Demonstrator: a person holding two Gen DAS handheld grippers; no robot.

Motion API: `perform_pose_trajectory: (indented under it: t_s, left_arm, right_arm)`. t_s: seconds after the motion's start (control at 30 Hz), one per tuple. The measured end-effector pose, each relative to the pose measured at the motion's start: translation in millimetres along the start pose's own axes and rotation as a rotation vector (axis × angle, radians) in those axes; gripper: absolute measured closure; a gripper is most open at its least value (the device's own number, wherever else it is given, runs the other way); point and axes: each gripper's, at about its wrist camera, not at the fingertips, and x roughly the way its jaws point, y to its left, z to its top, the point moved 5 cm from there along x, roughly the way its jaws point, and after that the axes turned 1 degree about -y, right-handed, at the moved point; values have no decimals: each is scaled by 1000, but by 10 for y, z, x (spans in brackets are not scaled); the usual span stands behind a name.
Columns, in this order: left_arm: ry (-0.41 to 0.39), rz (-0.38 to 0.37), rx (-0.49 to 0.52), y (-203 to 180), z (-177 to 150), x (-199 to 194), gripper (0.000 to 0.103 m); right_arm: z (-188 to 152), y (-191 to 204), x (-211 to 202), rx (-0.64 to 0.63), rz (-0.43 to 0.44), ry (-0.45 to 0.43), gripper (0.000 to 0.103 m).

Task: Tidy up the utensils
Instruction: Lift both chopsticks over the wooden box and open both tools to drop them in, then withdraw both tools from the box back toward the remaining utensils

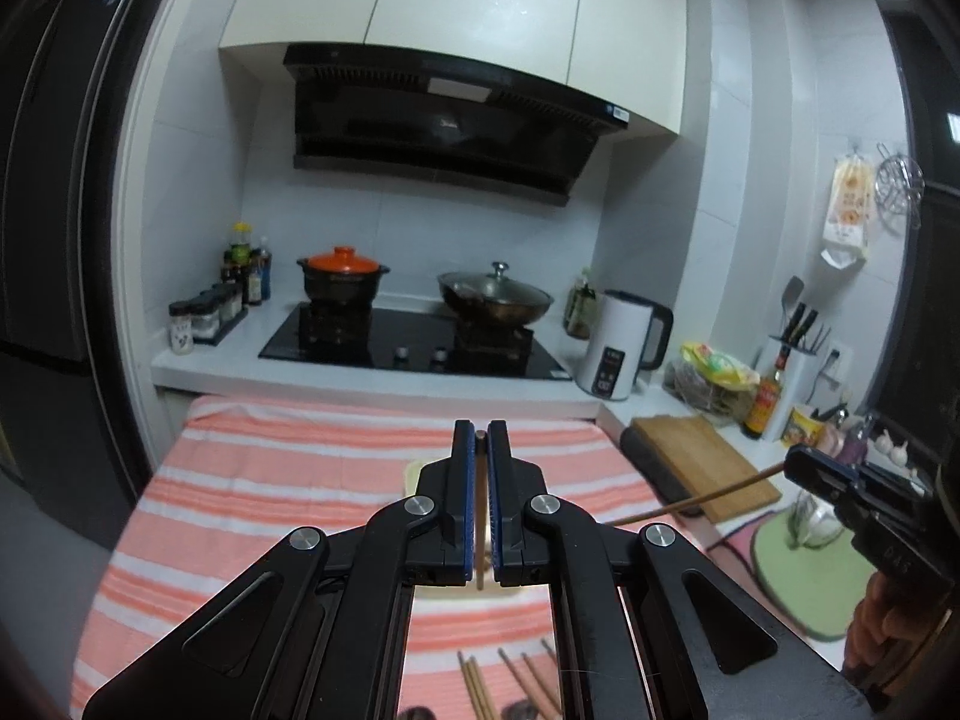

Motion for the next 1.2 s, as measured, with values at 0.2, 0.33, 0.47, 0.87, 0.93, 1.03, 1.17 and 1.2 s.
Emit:
perform_pose_trajectory:
  t_s: [0.2, 0.33, 0.47, 0.87, 0.93, 1.03, 1.17, 1.2]
  left_arm:
    - [-7, 46, -47, 93, 43, 622, 102]
    - [118, 50, -58, 140, -114, 1114, 102]
    - [253, 45, -43, 163, -329, 1454, 102]
    - [328, 35, -30, 234, -589, 1543, 50]
    - [269, 42, -67, 284, -578, 1378, 14]
    - [250, 21, -97, 345, -662, 1116, 8]
    - [256, 29, -94, 400, -966, 747, 7]
    - [260, 31, -97, 413, -1061, 661, 7]
  right_arm:
    - [61, -50, 643, 17, -15, 40, 96]
    - [-73, -124, 1188, 72, 7, 199, 96]
    - [-242, -192, 1585, 99, 12, 324, 96]
    - [-441, -173, 1902, 117, 10, 380, 88]
    - [-400, -165, 1808, 114, 15, 342, 62]
    - [-366, -179, 1519, 94, -14, 264, 43]
    - [-523, -263, 1064, 80, -57, 211, 25]
    - [-609, -290, 951, 77, -68, 205, 25]
